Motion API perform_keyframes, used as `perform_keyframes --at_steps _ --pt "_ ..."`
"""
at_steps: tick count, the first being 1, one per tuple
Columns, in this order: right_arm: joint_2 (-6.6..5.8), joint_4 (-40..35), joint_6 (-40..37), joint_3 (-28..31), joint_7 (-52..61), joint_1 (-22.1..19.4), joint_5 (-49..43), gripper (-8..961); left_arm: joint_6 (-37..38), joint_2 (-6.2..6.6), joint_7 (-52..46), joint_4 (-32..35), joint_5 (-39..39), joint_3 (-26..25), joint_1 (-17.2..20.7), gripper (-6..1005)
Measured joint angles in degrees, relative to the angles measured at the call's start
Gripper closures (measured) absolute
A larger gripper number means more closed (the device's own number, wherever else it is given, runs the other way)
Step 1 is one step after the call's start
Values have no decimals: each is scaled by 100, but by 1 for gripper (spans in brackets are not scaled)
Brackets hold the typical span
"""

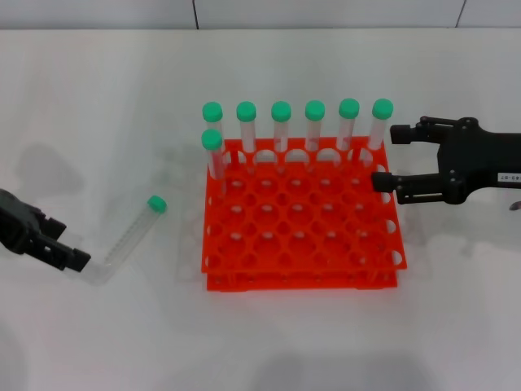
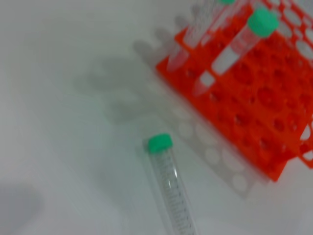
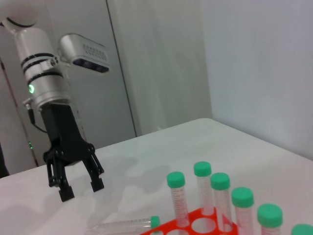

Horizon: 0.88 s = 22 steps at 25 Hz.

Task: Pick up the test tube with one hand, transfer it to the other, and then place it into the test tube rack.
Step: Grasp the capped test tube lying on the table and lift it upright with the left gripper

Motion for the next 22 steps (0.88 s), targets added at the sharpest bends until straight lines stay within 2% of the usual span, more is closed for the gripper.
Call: perform_keyframes --at_steps 7,12,17,22 --pt "0 -6 35 -89 -2 -14 64 105 -322 -137 -56 -241 457 180 -231 112" --pt "0 -3 1 -103 -46 -16 100 106 -461 -180 -69 -320 543 270 -334 112" --pt "0 0 -11 -128 -54 -32 119 107 -557 -278 -70 -339 618 329 -412 113" --pt "0 3 -15 -165 -60 -38 121 108 -637 -300 -70 -452 658 360 -501 113"
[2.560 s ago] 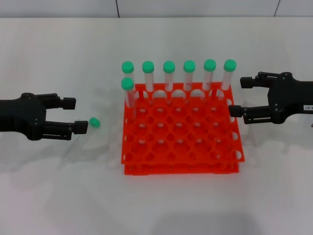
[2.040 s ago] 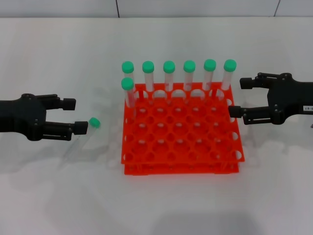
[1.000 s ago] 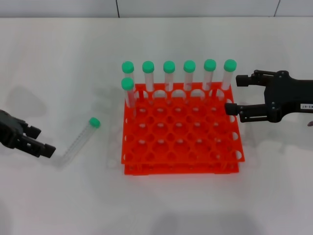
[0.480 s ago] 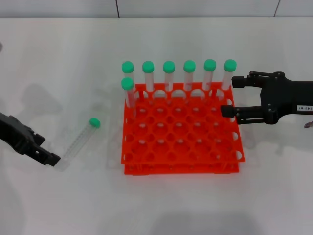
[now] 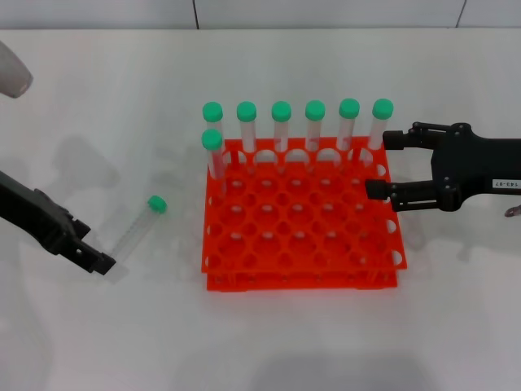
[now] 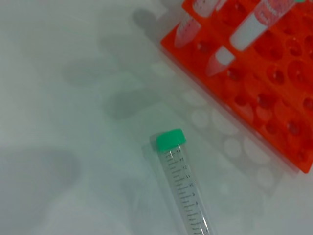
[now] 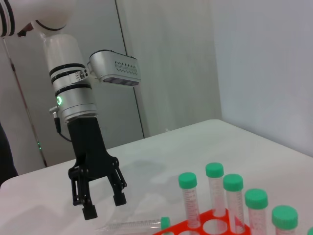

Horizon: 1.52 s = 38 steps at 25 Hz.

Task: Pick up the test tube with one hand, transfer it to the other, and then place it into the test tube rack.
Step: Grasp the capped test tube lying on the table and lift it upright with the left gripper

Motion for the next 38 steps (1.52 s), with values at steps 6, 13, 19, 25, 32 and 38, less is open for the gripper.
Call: perform_keyframes --at_steps 6,13,19,25,32,38 --pt "0 0 -24 -8 -2 -11 0 109 -112 -16 0 -131 21 35 -45 114" --pt "0 0 -29 -52 -4 -14 0 110 -181 -72 25 -172 21 83 -49 121" --pt "0 0 -29 -61 -52 -15 10 111 -219 -72 23 -235 22 105 -49 130" --pt "0 3 -29 -61 -56 -21 13 112 -273 -87 16 -280 28 146 -40 151" --pt "0 49 -29 -60 -64 -23 28 114 -354 -89 19 -357 30 157 -50 217" --pt "0 70 -29 -60 -71 -23 70 115 -378 -89 5 -361 30 183 -49 218"
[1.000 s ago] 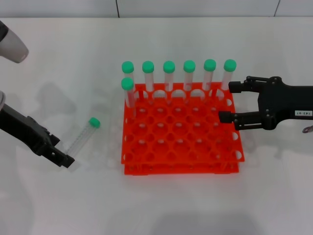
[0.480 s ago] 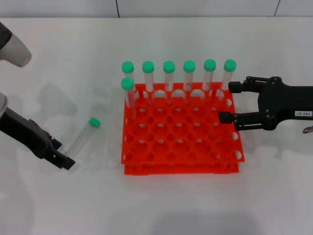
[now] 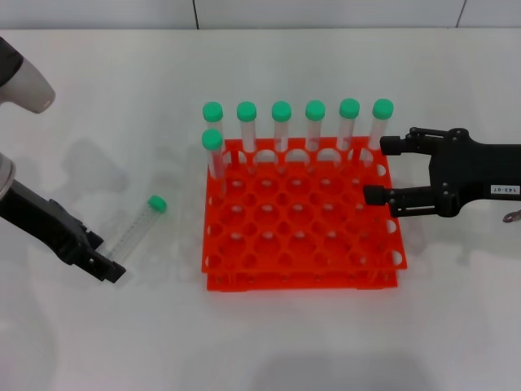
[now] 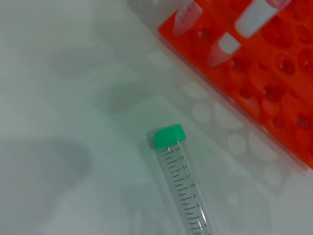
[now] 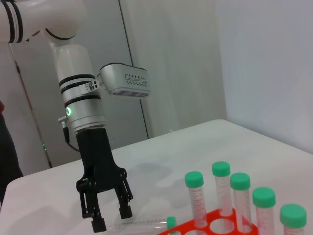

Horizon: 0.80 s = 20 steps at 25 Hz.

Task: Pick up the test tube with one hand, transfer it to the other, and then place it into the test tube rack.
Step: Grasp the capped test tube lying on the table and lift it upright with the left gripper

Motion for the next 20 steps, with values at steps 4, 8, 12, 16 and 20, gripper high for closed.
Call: perform_keyframes --at_steps 4,8,12,16,20 --pt "0 8 0 0 -4 0 1 115 -32 0 -19 0 0 31 1 224" --pt "0 10 0 0 -10 0 5 116 -109 0 -71 0 0 36 1 335" --pt "0 10 -4 0 -11 0 8 117 -136 0 -78 0 0 38 1 444" --pt "0 10 -7 0 -10 0 9 118 -140 -8 -80 -1 0 40 0 443" --pt "0 9 -9 0 -12 0 9 118 -146 -45 -81 0 0 74 -13 441"
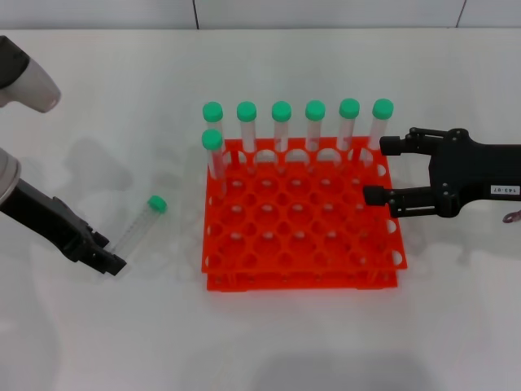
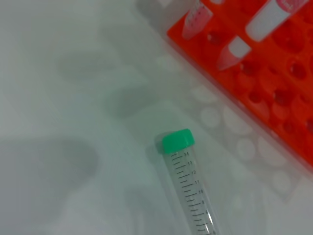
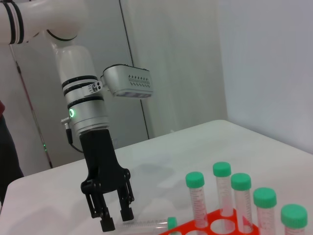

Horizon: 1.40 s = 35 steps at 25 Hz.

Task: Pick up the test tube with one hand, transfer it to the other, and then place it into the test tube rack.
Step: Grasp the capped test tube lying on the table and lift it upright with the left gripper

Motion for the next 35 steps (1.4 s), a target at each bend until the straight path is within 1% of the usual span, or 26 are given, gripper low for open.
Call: perform_keyframes --at_steps 15,21,32,35 --pt "0 3 1 0 -50 -22 9 121 -63 -23 -92 -16 1 169 -48 454" --pt "0 7 1 0 -54 -39 50 122 -67 -14 -139 -17 11 179 -48 476" --pt "0 8 13 0 -105 -58 72 124 -88 -21 -142 -18 62 201 -61 554" --pt "0 8 10 0 -125 -61 78 125 -96 -20 -142 -17 62 201 -67 557"
